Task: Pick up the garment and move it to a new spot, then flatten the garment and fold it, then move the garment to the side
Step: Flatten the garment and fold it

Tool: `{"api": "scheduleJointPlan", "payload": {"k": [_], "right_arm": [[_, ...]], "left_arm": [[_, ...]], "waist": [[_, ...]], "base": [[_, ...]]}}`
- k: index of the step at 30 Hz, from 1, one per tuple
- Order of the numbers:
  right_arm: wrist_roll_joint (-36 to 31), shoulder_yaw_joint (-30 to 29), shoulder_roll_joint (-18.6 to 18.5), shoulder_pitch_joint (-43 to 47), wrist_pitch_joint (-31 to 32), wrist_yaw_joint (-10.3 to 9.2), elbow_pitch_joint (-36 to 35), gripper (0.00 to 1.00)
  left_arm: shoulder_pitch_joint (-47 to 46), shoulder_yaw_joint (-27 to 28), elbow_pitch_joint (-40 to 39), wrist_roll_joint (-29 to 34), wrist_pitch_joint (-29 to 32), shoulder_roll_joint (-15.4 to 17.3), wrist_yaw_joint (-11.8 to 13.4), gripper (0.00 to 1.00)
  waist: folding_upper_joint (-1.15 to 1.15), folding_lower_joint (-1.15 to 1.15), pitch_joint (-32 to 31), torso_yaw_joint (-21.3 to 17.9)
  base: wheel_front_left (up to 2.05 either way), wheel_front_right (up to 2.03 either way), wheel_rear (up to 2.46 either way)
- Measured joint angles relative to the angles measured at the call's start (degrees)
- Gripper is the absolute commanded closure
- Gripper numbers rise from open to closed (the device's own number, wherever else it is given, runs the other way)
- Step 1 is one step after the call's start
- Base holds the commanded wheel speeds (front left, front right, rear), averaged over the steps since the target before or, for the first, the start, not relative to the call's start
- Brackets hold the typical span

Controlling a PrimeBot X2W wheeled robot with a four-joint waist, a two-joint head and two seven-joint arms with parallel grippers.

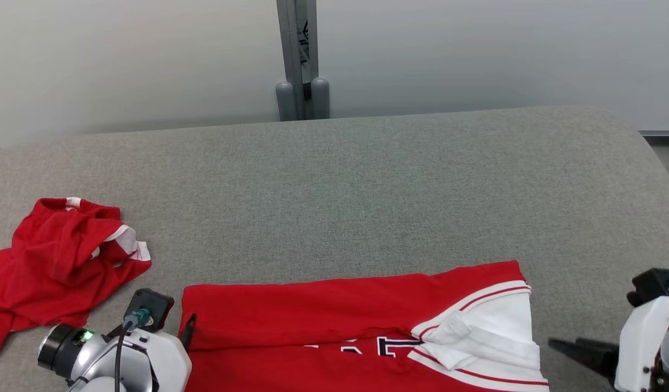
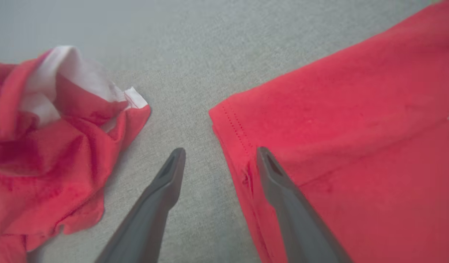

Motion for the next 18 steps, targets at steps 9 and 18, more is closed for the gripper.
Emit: {"api": "scheduleJointPlan", "payload": {"k": [9,18], "right_arm": [[-7.7,-6.6,5.8,0.1,-26.0,0.01,2.9,0.00],[-22.4,-28.8,16.9,6.3,-31.6,0.01,6.7,0.00]], "left_arm": [[0.0,5.2,-1.0,-1.9,-14.4,-4.8,5.4,0.00],[1.5,10.0,1.7,-3.0,-28.2,-11.4,7.6,0.00]], "waist": [[0.00,0.00,-1.6,-1.3],[0.00,0.00,-1.7,-2.7]], "base": [[0.00,0.00,0.00],[0.00,0.00,0.00]]}}
